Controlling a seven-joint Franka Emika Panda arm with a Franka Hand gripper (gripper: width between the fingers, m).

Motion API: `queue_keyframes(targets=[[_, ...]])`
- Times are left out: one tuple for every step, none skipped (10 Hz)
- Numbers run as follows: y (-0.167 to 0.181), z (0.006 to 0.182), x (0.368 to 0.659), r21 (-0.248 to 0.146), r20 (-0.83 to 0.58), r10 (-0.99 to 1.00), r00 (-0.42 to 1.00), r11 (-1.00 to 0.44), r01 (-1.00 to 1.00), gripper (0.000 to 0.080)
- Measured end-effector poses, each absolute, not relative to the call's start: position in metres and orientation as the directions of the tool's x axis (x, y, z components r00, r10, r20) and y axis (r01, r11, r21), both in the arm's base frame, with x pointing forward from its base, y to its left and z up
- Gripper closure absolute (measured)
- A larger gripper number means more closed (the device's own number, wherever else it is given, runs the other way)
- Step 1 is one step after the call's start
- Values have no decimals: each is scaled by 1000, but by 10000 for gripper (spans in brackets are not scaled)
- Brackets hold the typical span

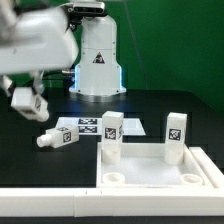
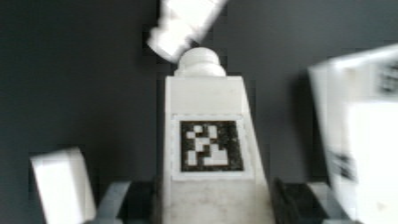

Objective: Assemble square table

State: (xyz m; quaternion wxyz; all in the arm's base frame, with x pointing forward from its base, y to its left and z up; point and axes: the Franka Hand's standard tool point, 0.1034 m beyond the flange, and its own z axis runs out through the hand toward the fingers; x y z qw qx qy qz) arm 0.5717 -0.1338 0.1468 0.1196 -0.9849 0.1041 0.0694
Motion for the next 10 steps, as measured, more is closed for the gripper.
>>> queue_keyframes(targets=[[-131,147,571,-202,-80,-204,976,-955,-217,514],[-134,146,569,-189,-38,-218,975,-957,-221,514],[-139,145,573,-169,37,-231,972,-960,-222,514],[-139,145,575,-147,91,-236,967,-964,-222,514],[-127,151,592,-107,221,-230,948,-972,-211,514],[-99,159,606,-100,294,-204,934,-978,-183,514],[-74,168,623,-128,351,-275,895,-961,-245,514],[-39,175,639,-153,410,-303,861,-953,-263,514],[-19,178,645,-157,421,-298,857,-954,-255,514],[-23,177,644,-145,422,-284,861,-959,-245,514]])
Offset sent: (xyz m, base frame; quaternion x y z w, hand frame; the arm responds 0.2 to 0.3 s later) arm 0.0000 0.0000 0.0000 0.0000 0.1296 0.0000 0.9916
